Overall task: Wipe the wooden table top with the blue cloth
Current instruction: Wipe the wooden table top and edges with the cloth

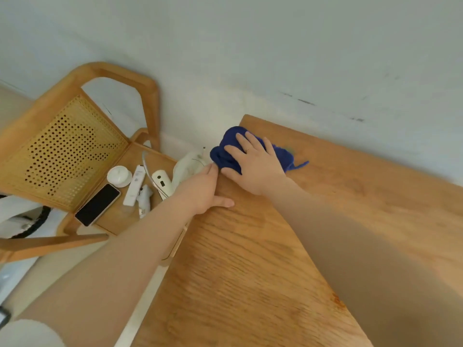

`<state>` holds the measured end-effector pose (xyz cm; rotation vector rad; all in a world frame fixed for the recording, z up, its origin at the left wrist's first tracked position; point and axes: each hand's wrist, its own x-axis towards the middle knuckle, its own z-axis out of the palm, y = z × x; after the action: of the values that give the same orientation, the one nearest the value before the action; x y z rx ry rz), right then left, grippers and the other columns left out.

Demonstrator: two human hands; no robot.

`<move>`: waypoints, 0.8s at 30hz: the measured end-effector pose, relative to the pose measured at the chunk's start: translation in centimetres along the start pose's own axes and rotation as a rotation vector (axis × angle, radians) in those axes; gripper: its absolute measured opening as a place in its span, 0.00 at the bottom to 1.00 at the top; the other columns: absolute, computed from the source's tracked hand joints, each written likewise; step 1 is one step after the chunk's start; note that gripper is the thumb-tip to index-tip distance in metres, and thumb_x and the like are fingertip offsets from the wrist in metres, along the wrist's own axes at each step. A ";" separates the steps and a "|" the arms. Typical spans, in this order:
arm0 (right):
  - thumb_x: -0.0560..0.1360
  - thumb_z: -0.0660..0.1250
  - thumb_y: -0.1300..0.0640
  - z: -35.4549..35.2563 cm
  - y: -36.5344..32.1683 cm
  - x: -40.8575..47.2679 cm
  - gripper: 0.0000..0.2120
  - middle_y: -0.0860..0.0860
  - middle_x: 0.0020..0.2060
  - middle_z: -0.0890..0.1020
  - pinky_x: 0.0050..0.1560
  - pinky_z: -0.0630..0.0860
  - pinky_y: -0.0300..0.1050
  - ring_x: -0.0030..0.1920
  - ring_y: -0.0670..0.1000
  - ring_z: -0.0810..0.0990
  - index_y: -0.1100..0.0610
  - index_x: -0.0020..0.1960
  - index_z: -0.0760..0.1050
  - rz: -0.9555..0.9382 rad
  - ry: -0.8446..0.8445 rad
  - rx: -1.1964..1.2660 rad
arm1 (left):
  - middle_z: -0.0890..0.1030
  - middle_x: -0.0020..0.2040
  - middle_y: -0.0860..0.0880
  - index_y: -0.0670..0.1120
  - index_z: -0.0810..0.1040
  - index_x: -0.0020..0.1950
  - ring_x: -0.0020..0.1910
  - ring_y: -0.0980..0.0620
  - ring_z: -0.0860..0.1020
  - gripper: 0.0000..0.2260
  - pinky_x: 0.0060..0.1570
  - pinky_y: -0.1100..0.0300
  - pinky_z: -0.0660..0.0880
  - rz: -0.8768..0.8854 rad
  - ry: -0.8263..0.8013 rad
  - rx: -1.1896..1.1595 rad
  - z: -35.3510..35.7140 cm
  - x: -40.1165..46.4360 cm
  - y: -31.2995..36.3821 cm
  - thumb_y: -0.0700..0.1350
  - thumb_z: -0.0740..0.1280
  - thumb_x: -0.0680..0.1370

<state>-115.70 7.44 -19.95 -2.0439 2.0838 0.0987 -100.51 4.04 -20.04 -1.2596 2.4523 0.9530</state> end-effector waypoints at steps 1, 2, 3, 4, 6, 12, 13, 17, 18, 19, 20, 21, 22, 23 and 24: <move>0.78 0.50 0.39 0.5 0.2 0.3 0.27 0.53 0.76 0.52 0.72 0.40 0.58 0.76 0.53 0.46 0.51 0.72 0.58 -0.028 0.066 -0.033 | 0.57 0.76 0.46 0.44 0.46 0.77 0.71 0.48 0.64 0.47 0.65 0.55 0.65 0.010 -0.003 0.009 0.0 0.2 -0.1 0.60 0.70 0.70; 0.78 0.51 0.40 0.8 0.3 0.5 0.26 0.52 0.76 0.53 0.73 0.39 0.56 0.76 0.53 0.46 0.53 0.70 0.61 -0.055 0.119 -0.037 | 0.56 0.76 0.47 0.44 0.45 0.77 0.71 0.48 0.63 0.47 0.65 0.55 0.65 0.017 -0.005 0.027 0.2 0.3 -0.1 0.61 0.69 0.70; 0.79 0.51 0.42 1.1 0.4 0.7 0.24 0.51 0.76 0.54 0.73 0.40 0.55 0.76 0.53 0.47 0.54 0.69 0.63 -0.078 0.156 -0.009 | 0.54 0.77 0.47 0.44 0.43 0.77 0.72 0.48 0.63 0.48 0.66 0.55 0.65 0.020 -0.005 0.050 0.3 0.4 -0.2 0.61 0.69 0.70; 0.79 0.52 0.43 1.3 0.7 0.9 0.22 0.50 0.76 0.54 0.73 0.41 0.54 0.76 0.52 0.49 0.54 0.68 0.63 -0.097 0.169 0.035 | 0.51 0.77 0.47 0.44 0.41 0.77 0.73 0.48 0.61 0.49 0.67 0.55 0.64 0.027 -0.008 0.067 0.3 0.4 -0.2 0.62 0.68 0.70; 0.80 0.51 0.46 1.4 1.6 2.0 0.22 0.48 0.76 0.54 0.73 0.45 0.53 0.75 0.51 0.51 0.50 0.72 0.59 -0.114 0.151 0.086 | 0.44 0.78 0.48 0.45 0.37 0.76 0.75 0.48 0.54 0.51 0.70 0.55 0.59 0.070 -0.015 0.114 0.0 0.7 -0.2 0.63 0.67 0.70; 0.80 0.50 0.52 0.5 7.3 7.5 0.21 0.49 0.75 0.58 0.73 0.48 0.54 0.75 0.53 0.53 0.46 0.73 0.57 0.146 0.165 0.092 | 0.32 0.75 0.47 0.43 0.35 0.75 0.76 0.49 0.41 0.54 0.73 0.57 0.44 0.184 -0.108 0.354 -1.5 2.3 1.1 0.64 0.68 0.68; 0.80 0.50 0.53 0.6 7.6 7.9 0.21 0.50 0.75 0.59 0.73 0.49 0.54 0.74 0.53 0.54 0.47 0.73 0.58 0.166 0.174 0.081 | 0.32 0.75 0.47 0.43 0.35 0.75 0.76 0.50 0.41 0.54 0.73 0.58 0.45 0.180 -0.127 0.316 -1.5 2.4 1.2 0.62 0.70 0.68; 0.80 0.50 0.51 0.8 6.8 6.5 0.22 0.48 0.75 0.57 0.73 0.46 0.53 0.74 0.51 0.54 0.47 0.73 0.57 0.120 0.183 0.051 | 0.30 0.75 0.49 0.43 0.35 0.75 0.76 0.52 0.42 0.55 0.72 0.61 0.47 0.157 -0.137 0.130 -1.3 2.3 1.4 0.55 0.74 0.67; 0.80 0.49 0.48 1.0 6.2 5.5 0.22 0.48 0.75 0.57 0.73 0.45 0.52 0.75 0.51 0.54 0.47 0.73 0.58 0.092 0.170 0.055 | 0.31 0.75 0.49 0.43 0.35 0.75 0.76 0.52 0.42 0.55 0.73 0.61 0.48 0.151 -0.130 0.104 -1.3 2.2 1.4 0.54 0.75 0.67; 0.79 0.47 0.44 1.1 5.4 4.4 0.23 0.47 0.75 0.57 0.73 0.45 0.52 0.75 0.50 0.53 0.47 0.73 0.59 0.062 0.157 0.070 | 0.31 0.75 0.50 0.43 0.35 0.75 0.76 0.52 0.42 0.56 0.73 0.61 0.49 0.146 -0.122 0.084 -1.3 2.2 1.5 0.54 0.75 0.66; 0.77 0.44 0.40 1.2 4.5 3.3 0.26 0.47 0.75 0.57 0.72 0.46 0.52 0.75 0.50 0.54 0.48 0.72 0.61 0.038 0.151 0.097 | 0.32 0.75 0.50 0.43 0.35 0.75 0.76 0.52 0.43 0.56 0.74 0.60 0.50 0.144 -0.113 0.072 -1.3 2.1 1.6 0.53 0.76 0.66; 0.75 0.42 0.37 1.3 3.6 2.2 0.30 0.47 0.74 0.59 0.72 0.48 0.52 0.75 0.49 0.55 0.49 0.70 0.63 0.022 0.152 0.131 | 0.33 0.76 0.50 0.44 0.35 0.75 0.76 0.52 0.44 0.56 0.74 0.59 0.52 0.145 -0.107 0.069 -1.3 2.0 1.7 0.53 0.76 0.66; 0.74 0.41 0.36 1.4 3.0 1.3 0.31 0.47 0.74 0.61 0.71 0.51 0.52 0.74 0.49 0.56 0.50 0.68 0.66 0.008 0.162 0.156 | 0.33 0.76 0.49 0.44 0.36 0.76 0.76 0.51 0.44 0.56 0.74 0.58 0.53 0.145 -0.108 0.076 -1.3 2.1 1.8 0.53 0.76 0.66; 0.74 0.41 0.36 1.6 2.8 0.6 0.32 0.47 0.73 0.63 0.69 0.54 0.53 0.73 0.50 0.59 0.51 0.66 0.68 -0.011 0.175 0.152 | 0.34 0.76 0.49 0.44 0.36 0.76 0.76 0.51 0.44 0.56 0.74 0.57 0.53 0.146 -0.117 0.094 -1.3 2.1 2.0 0.53 0.76 0.66; 0.74 0.43 0.36 1.7 3.0 0.4 0.30 0.47 0.72 0.65 0.68 0.57 0.54 0.72 0.50 0.61 0.52 0.64 0.69 -0.038 0.194 0.119 | 0.33 0.76 0.48 0.44 0.35 0.76 0.76 0.51 0.43 0.56 0.74 0.56 0.52 0.145 -0.128 0.116 -1.3 2.3 2.1 0.53 0.76 0.66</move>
<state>-118.55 7.47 -22.02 -2.0927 2.1022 -0.2328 -103.41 2.61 -19.16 -0.9651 2.4850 0.8820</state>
